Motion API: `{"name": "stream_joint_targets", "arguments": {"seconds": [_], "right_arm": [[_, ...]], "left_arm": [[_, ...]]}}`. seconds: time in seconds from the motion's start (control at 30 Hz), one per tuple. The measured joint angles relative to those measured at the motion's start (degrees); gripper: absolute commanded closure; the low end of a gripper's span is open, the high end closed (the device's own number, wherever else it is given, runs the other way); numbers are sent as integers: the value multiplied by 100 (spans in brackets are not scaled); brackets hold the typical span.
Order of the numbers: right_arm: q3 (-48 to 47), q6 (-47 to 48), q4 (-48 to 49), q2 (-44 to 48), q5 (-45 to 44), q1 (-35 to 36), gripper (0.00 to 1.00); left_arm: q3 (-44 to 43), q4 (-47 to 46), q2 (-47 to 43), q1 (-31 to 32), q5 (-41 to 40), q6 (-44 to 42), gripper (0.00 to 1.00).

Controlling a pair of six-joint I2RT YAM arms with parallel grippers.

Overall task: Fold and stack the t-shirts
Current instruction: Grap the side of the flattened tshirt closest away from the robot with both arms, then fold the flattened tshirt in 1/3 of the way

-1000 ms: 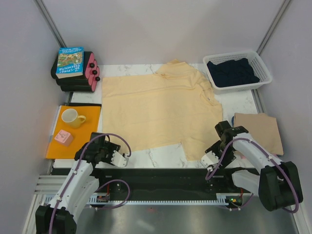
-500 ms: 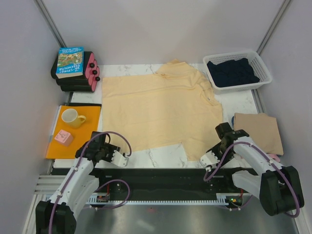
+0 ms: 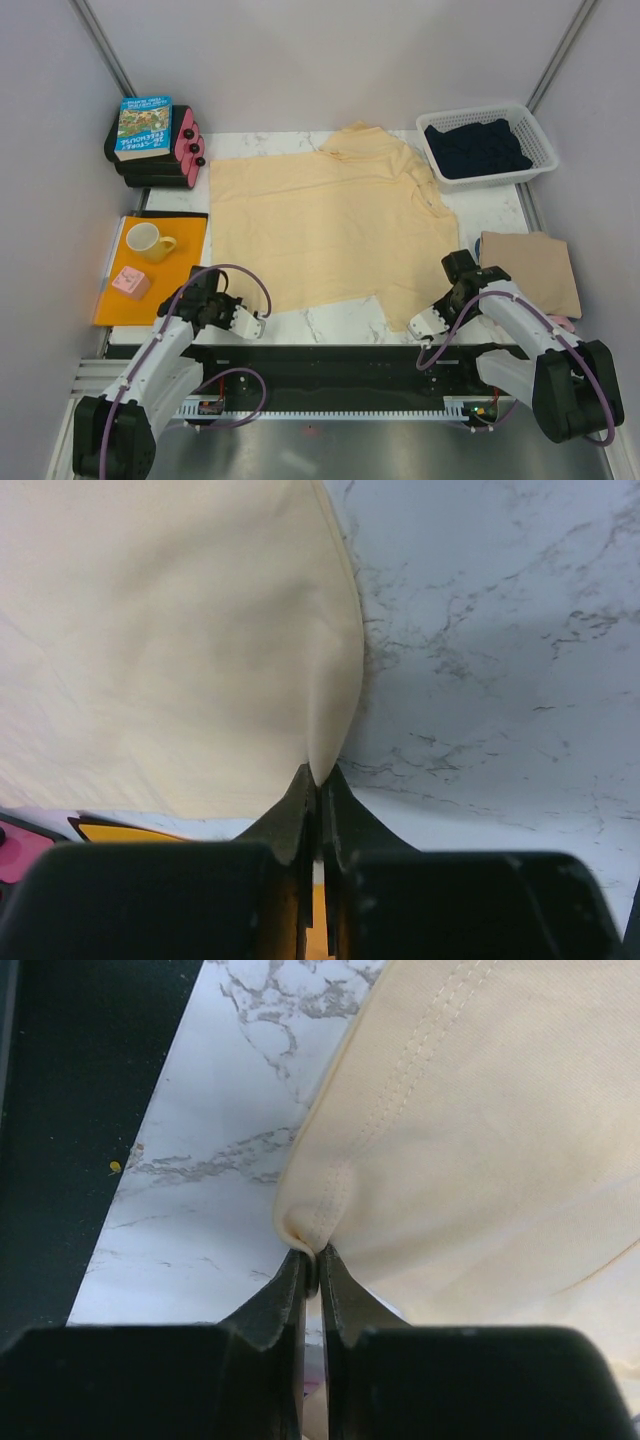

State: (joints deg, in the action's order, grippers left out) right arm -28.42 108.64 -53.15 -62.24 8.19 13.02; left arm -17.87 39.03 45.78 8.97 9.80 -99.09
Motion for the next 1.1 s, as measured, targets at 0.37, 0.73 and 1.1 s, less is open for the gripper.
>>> {"name": "stream_joint_targets", "arguments": {"seconds": [0.37,0.73,1.1], "right_arm": [[-190,-66,83,-282,-11,0,100],[-1556,-98,-387,-658,160,0,100],[-2789,-186,-1233,-789,160,-44,100]], "left_arm": [[-118,28,190,11,4,33,98],[-1126,1161,179,11,284,358,98],[-1261,1856,17,13,278,396,98]]}}
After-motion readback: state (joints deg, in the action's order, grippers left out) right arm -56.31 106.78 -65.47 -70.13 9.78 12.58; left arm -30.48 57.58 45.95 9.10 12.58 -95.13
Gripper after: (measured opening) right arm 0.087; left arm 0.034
